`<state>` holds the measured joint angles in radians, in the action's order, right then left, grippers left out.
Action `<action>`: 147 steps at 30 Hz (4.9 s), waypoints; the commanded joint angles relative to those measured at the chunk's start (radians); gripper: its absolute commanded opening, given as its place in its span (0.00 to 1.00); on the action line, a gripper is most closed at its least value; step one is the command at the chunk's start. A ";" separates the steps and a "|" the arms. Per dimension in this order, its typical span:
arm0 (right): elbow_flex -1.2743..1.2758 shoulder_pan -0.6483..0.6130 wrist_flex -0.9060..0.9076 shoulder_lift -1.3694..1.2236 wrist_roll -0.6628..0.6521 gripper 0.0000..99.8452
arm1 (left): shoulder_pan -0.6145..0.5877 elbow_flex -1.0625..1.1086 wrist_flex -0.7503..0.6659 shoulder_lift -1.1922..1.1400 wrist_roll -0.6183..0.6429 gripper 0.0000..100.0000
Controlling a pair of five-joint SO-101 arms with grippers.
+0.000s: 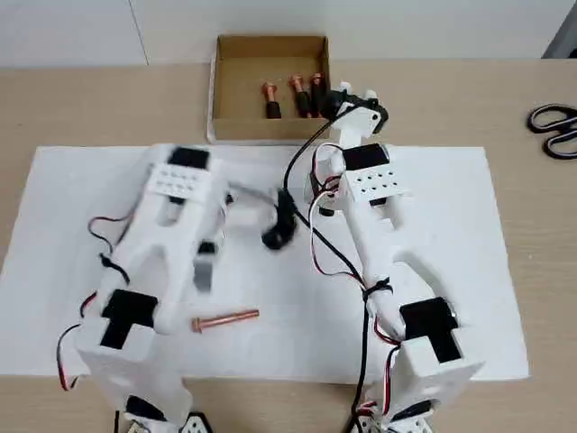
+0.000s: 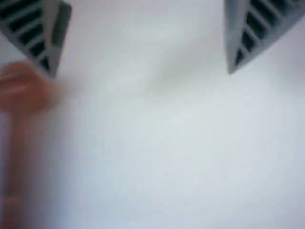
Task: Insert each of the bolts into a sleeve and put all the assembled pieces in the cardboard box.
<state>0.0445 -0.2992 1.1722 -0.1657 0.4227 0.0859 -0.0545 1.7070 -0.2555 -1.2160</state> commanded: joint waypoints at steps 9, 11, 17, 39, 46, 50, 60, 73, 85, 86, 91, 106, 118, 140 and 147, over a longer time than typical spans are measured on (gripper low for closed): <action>-0.087 0.031 -0.041 0.067 -0.008 0.00 | -0.253 -0.392 0.041 0.011 1.637 0.22; -0.087 0.030 -0.061 0.064 -0.008 0.00 | -0.232 -0.394 0.040 0.011 1.860 0.22; -0.087 0.030 -0.107 0.062 -0.008 0.00 | -0.195 -0.232 0.046 0.029 2.423 0.22; -0.089 0.068 -0.268 0.030 -0.132 0.00 | -0.020 0.387 0.043 0.807 2.564 0.23; -0.089 0.062 -0.277 -0.015 -0.132 0.00 | -0.017 0.558 0.044 0.833 2.565 0.23; -0.089 0.051 -0.289 -0.015 -0.130 0.00 | 0.023 0.651 0.044 0.832 2.562 0.23; -0.089 0.028 -0.291 0.002 -0.133 0.00 | 0.043 0.920 -0.049 0.801 2.569 0.24; -0.089 0.030 -0.298 0.073 -0.137 0.00 | -0.180 1.423 -0.594 0.723 2.532 0.24; -0.083 0.027 -0.289 0.079 -0.133 0.00 | -0.183 1.426 -0.600 0.721 2.529 0.24; -0.083 0.027 -0.289 0.079 -0.132 0.00 | -0.186 1.417 -0.606 0.723 2.526 0.24; -0.086 -0.007 -0.211 0.081 -0.130 0.00 | -0.198 1.431 -0.605 0.724 2.519 0.24; -0.087 -0.002 -0.170 0.079 -0.137 0.00 | 0.161 0.885 -0.358 0.729 2.774 0.24; -0.089 0.028 -0.162 0.081 -0.138 0.00 | 0.362 0.452 -0.126 0.726 2.987 0.23; -0.089 0.024 -0.154 0.082 -0.209 0.00 | 0.288 0.760 -0.195 0.721 4.066 0.23; -0.089 0.007 -0.156 0.082 -0.209 0.00 | 0.281 0.964 -0.628 0.720 4.068 0.23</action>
<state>0.0092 -0.2823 1.0111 -0.1626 0.2232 0.3713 0.8477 1.2651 0.4595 2.8424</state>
